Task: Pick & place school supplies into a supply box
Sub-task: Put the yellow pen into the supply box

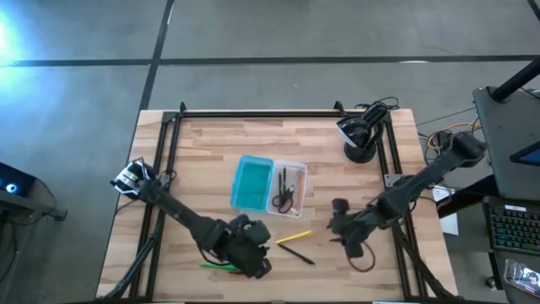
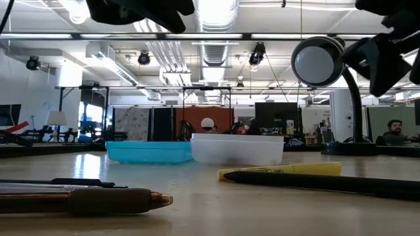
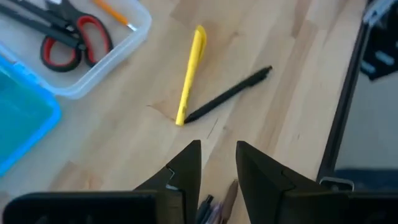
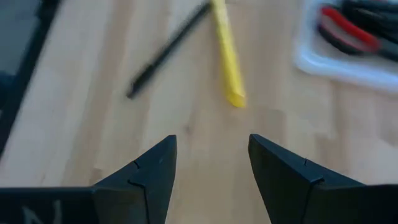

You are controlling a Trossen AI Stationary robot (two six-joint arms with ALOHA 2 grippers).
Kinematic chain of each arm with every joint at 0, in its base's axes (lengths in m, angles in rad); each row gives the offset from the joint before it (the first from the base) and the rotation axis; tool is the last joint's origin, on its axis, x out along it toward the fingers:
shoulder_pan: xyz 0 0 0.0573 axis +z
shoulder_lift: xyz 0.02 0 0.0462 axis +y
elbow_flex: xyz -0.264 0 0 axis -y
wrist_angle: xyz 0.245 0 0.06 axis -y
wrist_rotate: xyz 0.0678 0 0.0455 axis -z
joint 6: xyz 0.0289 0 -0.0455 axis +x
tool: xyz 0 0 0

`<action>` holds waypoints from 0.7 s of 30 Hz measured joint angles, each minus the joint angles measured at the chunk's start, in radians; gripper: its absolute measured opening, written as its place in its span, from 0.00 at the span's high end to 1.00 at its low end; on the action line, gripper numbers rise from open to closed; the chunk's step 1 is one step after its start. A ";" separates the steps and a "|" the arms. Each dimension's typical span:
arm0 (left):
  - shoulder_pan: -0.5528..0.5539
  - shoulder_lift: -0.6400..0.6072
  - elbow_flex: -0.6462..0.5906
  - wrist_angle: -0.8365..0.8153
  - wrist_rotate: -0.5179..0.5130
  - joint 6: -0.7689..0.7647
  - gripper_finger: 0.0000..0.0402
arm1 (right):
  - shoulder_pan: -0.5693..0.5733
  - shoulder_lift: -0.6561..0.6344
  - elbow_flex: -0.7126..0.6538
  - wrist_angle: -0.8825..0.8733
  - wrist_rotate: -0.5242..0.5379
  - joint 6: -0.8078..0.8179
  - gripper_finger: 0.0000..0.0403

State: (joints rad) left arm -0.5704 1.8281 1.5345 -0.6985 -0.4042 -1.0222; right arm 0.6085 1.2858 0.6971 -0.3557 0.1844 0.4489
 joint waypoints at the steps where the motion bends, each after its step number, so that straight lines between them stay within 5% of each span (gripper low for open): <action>1: -0.006 0.000 -0.001 -0.001 -0.017 -0.024 0.79 | -0.003 0.036 0.000 0.056 -0.011 -0.017 0.52; 14: -0.061 0.000 -0.002 -0.018 -0.173 -0.215 0.79 | -0.042 0.363 0.121 0.131 -0.007 -0.123 0.52; 21: -0.086 0.000 -0.002 -0.020 -0.185 -0.241 0.79 | -0.080 0.430 0.246 0.011 0.003 -0.172 0.52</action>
State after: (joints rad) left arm -0.6567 1.8278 1.5330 -0.7189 -0.5887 -1.2636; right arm 0.5281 1.7159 0.9433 -0.3444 0.1873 0.2772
